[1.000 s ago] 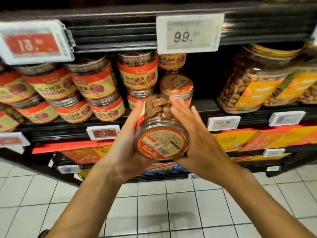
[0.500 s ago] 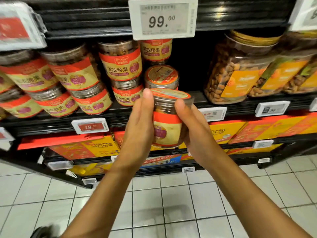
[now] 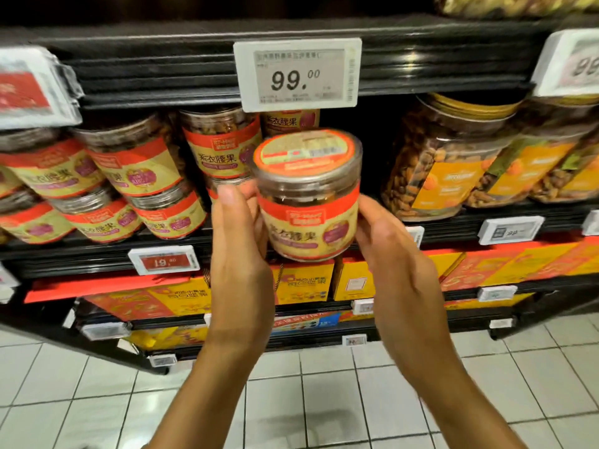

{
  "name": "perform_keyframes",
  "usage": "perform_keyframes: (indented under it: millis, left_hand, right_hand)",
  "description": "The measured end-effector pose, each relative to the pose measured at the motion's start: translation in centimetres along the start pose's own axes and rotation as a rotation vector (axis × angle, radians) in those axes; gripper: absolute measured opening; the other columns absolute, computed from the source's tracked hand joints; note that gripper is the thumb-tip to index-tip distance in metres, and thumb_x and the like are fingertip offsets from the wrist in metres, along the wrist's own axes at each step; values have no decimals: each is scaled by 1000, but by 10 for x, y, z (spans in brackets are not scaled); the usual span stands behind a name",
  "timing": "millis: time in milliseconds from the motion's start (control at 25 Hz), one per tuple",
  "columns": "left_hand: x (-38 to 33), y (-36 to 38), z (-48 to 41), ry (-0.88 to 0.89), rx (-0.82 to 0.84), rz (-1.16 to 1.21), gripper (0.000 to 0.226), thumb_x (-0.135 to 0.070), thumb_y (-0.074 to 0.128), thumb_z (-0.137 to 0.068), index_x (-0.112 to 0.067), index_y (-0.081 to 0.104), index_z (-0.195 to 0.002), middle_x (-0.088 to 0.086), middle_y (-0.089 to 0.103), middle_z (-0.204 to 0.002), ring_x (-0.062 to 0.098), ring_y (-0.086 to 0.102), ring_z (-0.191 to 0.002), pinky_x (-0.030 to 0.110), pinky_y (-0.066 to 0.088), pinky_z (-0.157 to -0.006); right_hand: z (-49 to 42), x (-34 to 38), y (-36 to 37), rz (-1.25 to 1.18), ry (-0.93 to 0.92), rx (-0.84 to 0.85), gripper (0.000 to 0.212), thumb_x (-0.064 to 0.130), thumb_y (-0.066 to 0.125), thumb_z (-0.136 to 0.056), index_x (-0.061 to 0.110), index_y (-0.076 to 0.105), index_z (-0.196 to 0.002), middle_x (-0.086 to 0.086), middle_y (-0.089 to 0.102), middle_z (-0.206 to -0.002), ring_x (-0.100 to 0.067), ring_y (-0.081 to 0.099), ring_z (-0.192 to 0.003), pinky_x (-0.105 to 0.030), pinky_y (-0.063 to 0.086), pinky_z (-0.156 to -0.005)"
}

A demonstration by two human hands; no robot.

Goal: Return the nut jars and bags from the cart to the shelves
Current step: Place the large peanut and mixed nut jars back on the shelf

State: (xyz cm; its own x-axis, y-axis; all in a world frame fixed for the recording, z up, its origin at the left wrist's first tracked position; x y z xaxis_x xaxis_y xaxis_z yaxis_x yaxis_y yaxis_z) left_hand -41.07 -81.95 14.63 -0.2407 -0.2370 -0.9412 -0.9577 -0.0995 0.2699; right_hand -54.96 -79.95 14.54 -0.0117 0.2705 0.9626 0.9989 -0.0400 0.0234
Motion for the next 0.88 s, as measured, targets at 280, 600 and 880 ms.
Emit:
perform_keyframes:
  millis: [280,600,880]
  left_hand:
    - [11,-6,-37,-29,-54,-175,56,-49,17,-98,-21,39,-141,-8,45,-144,-2,44,-128,22,35,-109]
    - [43,-14,-36,-65,22,-261,60,-51,29,-90,-23,40,-141,-14,45,-143,-4,38,-132,30,28,-115]
    - [54,-12,-34,-82,53,-332,52,-47,31,-98,-24,36,-144,-13,41,-147,-2,34,-135,31,26,-116]
  right_hand:
    - [-76,-18,7,-114,60,84,31,39,24,-95,32,54,-101,33,67,-82,19,58,-91,0,42,-74]
    - [-91,-61,2,27,127,55,40,47,21,-95,36,51,-119,43,57,-88,25,52,-92,2,38,-75]
    - [-81,-66,3,12,131,17,29,34,25,-101,40,53,-105,39,61,-88,24,54,-91,3,38,-72]
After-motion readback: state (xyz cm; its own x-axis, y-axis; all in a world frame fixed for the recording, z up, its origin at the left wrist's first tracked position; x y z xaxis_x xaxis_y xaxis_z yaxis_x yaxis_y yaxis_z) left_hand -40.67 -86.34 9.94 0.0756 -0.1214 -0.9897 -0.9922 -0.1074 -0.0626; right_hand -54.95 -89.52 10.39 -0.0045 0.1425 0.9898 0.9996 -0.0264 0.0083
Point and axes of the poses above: each hand's wrist, its own z-axis away from the middle knuckle, its own y-axis out of the palm, x = y × z, the point moved 9 cm from there along -z, towards the middle knuckle
